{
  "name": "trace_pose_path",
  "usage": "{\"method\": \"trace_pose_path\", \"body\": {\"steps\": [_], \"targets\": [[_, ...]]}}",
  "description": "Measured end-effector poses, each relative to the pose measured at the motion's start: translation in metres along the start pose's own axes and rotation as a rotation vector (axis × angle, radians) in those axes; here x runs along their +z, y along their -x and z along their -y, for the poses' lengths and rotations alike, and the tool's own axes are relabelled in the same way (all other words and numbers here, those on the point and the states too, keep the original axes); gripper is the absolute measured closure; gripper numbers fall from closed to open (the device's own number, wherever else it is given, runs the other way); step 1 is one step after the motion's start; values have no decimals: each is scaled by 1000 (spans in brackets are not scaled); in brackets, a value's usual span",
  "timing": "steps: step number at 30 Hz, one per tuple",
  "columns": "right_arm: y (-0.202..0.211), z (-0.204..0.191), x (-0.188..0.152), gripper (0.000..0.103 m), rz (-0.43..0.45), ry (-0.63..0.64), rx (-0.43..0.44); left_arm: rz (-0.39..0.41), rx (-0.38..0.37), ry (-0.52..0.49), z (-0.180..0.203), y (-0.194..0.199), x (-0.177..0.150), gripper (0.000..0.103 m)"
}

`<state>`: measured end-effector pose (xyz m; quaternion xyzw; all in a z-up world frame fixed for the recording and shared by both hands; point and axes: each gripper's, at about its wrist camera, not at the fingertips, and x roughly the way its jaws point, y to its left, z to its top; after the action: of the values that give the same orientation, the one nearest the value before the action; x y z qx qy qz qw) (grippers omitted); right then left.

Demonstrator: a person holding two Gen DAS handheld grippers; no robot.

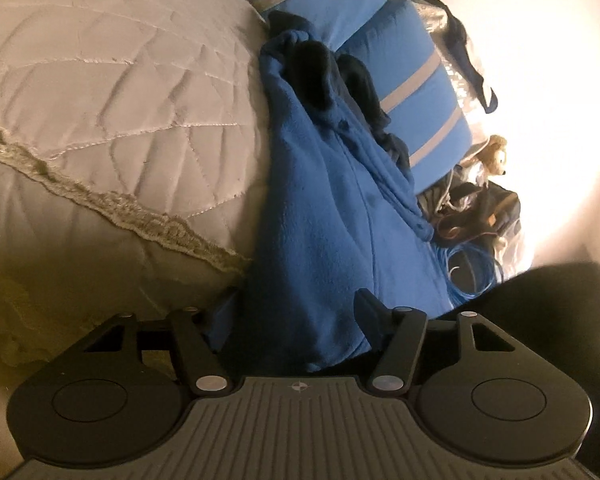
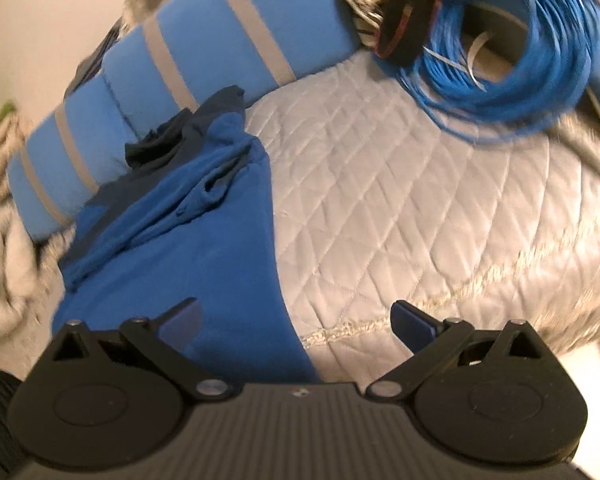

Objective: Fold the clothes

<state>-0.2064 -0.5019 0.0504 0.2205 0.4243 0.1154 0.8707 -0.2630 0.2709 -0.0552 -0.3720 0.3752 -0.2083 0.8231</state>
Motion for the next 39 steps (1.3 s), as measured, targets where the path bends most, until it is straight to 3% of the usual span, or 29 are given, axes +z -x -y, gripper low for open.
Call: {"method": "trace_pose_path", "body": {"steps": [6, 14, 19, 20, 21, 22, 23, 25, 27, 31, 39], "targets": [[-15, 37, -19, 1, 17, -96, 81, -42, 2, 37, 5, -3, 6, 40], [-60, 60, -46, 17, -38, -147, 307, -53, 1, 55, 14, -13, 4, 34], [-89, 52, -53, 23, -65, -57, 300, -41, 38, 41, 21, -14, 2, 35], [-91, 51, -53, 24, -64, -51, 299, -45, 53, 27, 24, -14, 2, 43], [-93, 48, -53, 29, -68, -56, 305, -48, 68, 13, 27, -14, 1, 61], [-94, 47, -54, 43, -79, -65, 309, -56, 72, 4, 30, -13, 1, 74], [-95, 45, -55, 50, -90, -73, 313, -63, 75, -5, 32, -12, 0, 88], [-97, 42, -56, 75, -118, -68, 292, -55, 52, -26, 39, -6, 0, 89], [-96, 40, -57, 94, -148, -63, 284, -46, 44, -40, 47, -1, 1, 92], [-77, 31, -50, 97, -135, -54, 285, -15, 67, -63, 63, 16, 12, 95], [-39, -11, 16, 99, 16, -28, 321, 150, -18, -67, 98, 47, 77, 96]]}}
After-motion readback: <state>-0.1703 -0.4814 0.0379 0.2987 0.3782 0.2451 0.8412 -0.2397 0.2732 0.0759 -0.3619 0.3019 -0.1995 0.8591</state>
